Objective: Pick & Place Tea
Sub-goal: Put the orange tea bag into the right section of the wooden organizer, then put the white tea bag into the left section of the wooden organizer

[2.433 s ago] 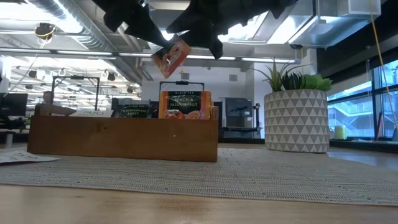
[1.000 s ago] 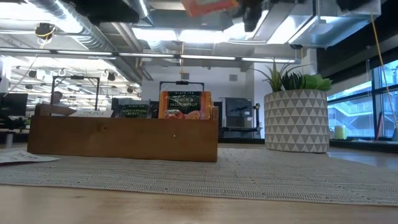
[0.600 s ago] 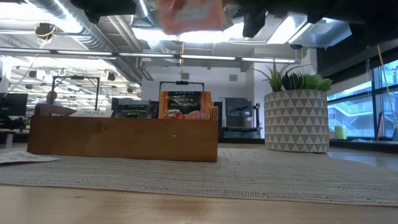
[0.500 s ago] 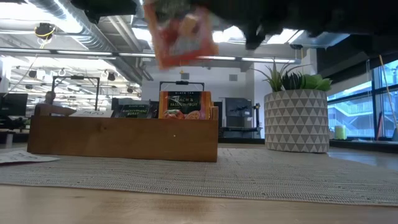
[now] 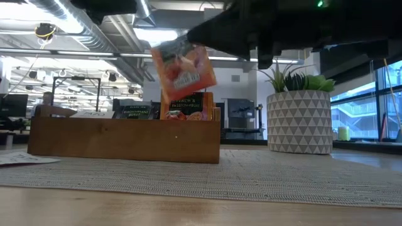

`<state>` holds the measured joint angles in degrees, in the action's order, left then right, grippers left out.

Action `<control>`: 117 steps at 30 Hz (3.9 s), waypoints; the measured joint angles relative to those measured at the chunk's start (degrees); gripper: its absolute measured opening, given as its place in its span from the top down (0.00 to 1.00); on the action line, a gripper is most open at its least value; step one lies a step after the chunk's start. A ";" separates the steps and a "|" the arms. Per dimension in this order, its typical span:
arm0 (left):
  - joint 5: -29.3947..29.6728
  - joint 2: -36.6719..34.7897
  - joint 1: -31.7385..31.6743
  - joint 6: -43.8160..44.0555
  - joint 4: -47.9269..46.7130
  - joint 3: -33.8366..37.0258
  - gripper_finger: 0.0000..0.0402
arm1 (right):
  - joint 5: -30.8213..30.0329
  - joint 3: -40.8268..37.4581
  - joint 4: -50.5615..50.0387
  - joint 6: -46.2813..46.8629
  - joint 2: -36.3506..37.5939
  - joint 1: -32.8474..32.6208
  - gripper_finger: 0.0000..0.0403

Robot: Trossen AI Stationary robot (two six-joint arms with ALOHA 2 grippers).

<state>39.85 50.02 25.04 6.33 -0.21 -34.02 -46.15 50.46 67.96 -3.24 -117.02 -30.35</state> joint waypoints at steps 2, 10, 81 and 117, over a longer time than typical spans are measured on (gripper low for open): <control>-1.73 0.00 0.00 -0.02 -0.01 -0.02 0.83 | -1.79 0.00 -0.26 -0.63 0.01 0.44 0.99; -6.71 0.00 0.00 -0.02 -0.02 -0.01 0.83 | -3.01 0.00 -6.42 3.01 0.01 2.61 0.99; -38.07 22.70 15.36 54.55 -21.59 -0.02 0.83 | 34.18 0.00 -43.52 2.63 20.88 17.76 0.58; -39.81 38.36 15.98 53.15 -12.68 -0.52 0.85 | 34.18 0.00 -43.71 1.18 20.86 20.06 0.58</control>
<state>0.04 88.38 41.01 59.47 -12.89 -34.54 -11.96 50.46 24.25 -2.07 -96.16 -10.28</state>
